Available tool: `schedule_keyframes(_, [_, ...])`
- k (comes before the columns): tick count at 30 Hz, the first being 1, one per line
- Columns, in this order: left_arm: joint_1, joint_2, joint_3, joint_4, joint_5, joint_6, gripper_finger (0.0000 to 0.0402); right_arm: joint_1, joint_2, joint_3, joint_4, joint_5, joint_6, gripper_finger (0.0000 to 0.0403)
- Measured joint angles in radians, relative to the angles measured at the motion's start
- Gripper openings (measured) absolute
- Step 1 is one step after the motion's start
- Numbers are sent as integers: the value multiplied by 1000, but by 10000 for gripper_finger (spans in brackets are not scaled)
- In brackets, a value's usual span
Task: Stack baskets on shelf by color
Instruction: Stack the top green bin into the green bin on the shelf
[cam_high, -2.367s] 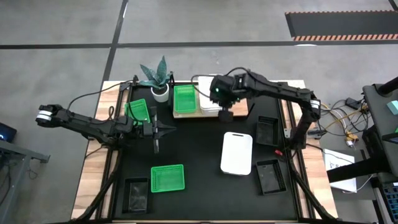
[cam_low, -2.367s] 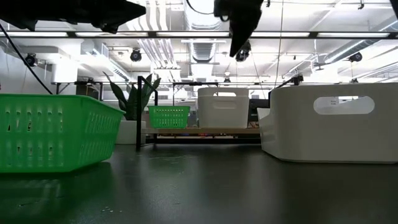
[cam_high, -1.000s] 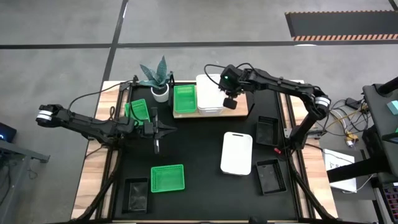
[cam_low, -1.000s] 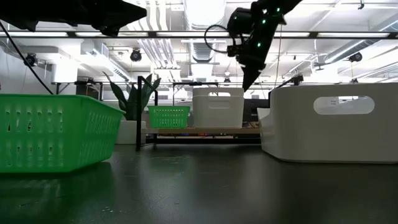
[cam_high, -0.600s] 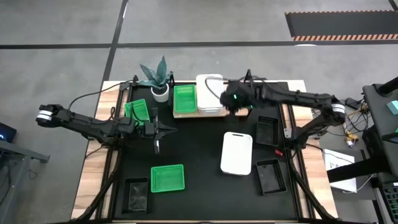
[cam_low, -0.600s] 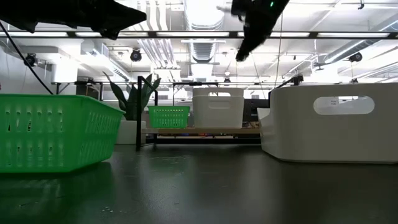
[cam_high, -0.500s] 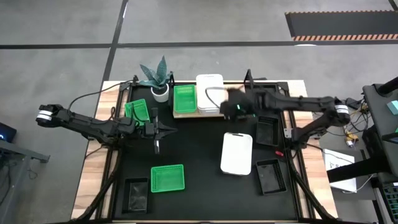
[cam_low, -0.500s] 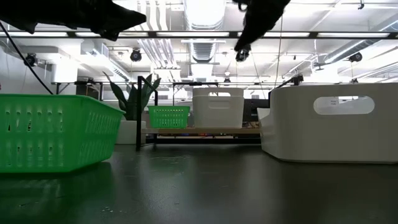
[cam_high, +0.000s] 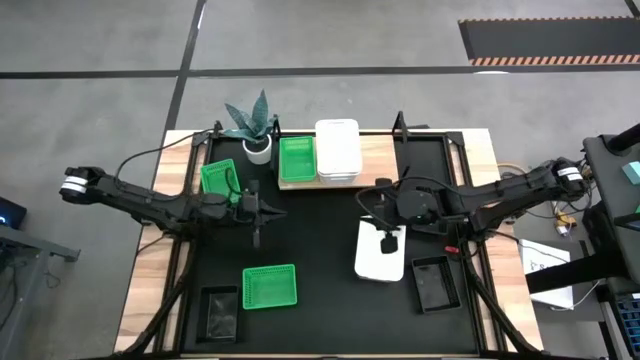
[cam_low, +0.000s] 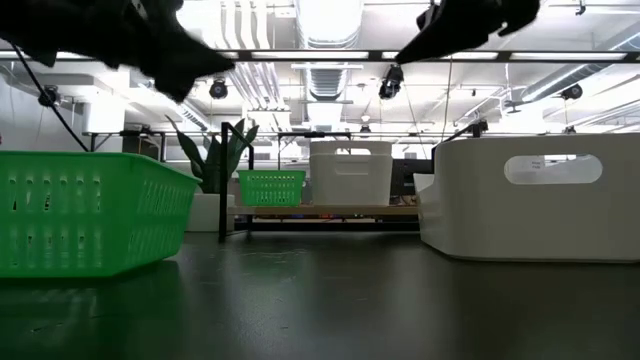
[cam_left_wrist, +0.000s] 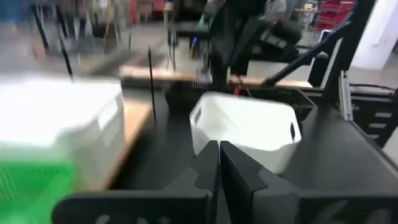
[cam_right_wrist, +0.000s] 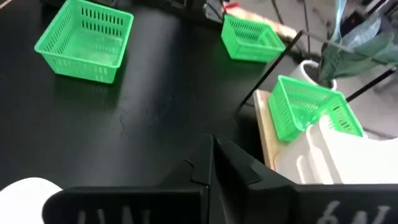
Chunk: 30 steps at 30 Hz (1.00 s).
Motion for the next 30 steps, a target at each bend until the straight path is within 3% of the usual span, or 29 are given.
schedule_keyframes(4, [2,25,18,-215,-21,-160,0,1,-37,-67,77,1,-50,9])
schedule_keyframes(7, [9,25,114,-634,-101,-300,0,1,-52,-75,80,1,-64,9])
schedule_keyframes(10, [25,43,225,-1030,-116,-415,0,1,-60,-75,81,0,-84,9])
schedule_keyframes(14, [41,70,290,-1319,-121,-409,0,1,-58,-75,80,0,-102,9])
schedule_keyframes(16, [52,78,290,-1383,-120,-391,0,1,-54,-75,80,0,-118,9])
schedule_keyframes(30, [74,78,268,-1381,-26,-365,14,1,-66,-75,72,0,-211,9])
